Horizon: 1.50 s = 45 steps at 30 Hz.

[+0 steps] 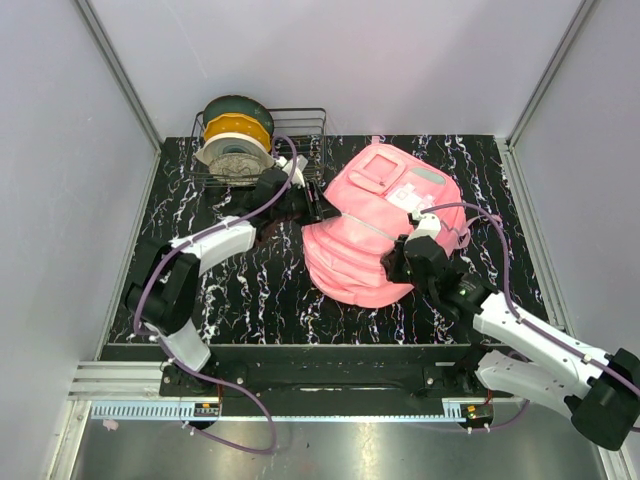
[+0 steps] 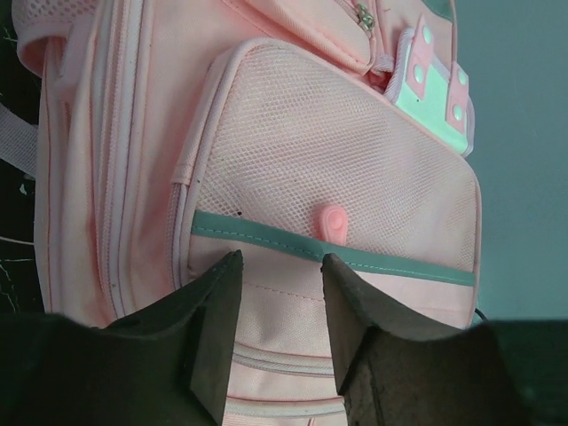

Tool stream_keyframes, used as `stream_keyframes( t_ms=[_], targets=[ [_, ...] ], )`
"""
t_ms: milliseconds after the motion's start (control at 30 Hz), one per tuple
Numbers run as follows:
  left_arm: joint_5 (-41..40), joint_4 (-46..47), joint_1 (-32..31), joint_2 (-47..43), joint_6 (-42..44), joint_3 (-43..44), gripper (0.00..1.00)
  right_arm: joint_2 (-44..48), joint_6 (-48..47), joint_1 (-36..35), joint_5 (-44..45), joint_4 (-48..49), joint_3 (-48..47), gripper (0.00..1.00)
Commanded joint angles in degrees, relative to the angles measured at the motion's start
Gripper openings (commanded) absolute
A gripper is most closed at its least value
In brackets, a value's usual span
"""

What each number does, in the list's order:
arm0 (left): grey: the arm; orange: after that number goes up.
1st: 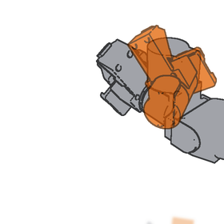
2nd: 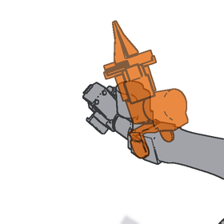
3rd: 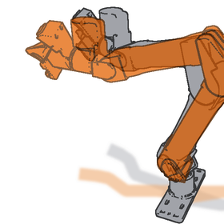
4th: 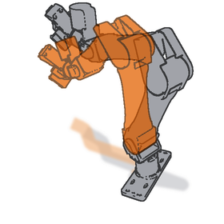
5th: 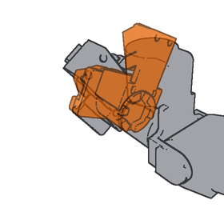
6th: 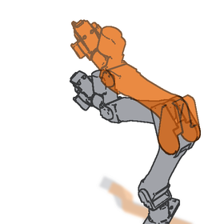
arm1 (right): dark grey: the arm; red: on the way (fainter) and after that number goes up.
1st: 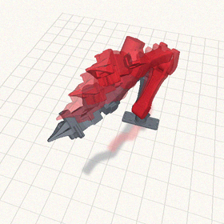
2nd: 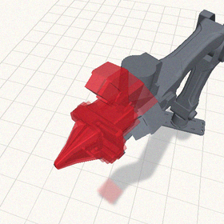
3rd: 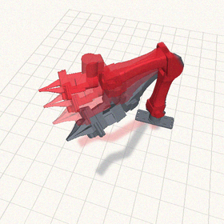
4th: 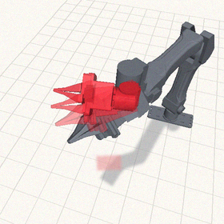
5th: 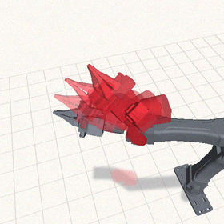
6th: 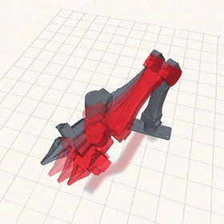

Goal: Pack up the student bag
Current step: Zip the student bag at the center of the board.

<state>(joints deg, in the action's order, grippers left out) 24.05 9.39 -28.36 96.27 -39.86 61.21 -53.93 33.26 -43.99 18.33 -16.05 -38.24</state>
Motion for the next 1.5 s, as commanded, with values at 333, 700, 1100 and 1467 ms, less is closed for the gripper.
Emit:
stream_keyframes(
  t_ms=[333, 700, 1100, 1467],
  targets=[
    [5.91, 2.74, 0.50, 1.47, 1.44, 3.39, 0.00, 3.13, -1.35, -0.31, 1.44, 0.41, -0.96, 0.00],
    [-2.60, -5.60, 1.82, -7.23, 5.40, -2.94, 0.93, 1.02, -2.05, -0.31, 1.36, 0.76, -2.19, 0.00],
    [2.13, -6.76, 1.55, -0.39, 5.67, 1.19, 0.79, 2.87, -0.03, -0.31, 0.75, 1.20, -1.23, 0.00],
    [5.65, -5.52, 1.46, 1.73, 6.10, 2.51, 0.00, 4.36, -4.51, -0.22, 1.79, -0.37, -0.96, 0.00]
  ],
)
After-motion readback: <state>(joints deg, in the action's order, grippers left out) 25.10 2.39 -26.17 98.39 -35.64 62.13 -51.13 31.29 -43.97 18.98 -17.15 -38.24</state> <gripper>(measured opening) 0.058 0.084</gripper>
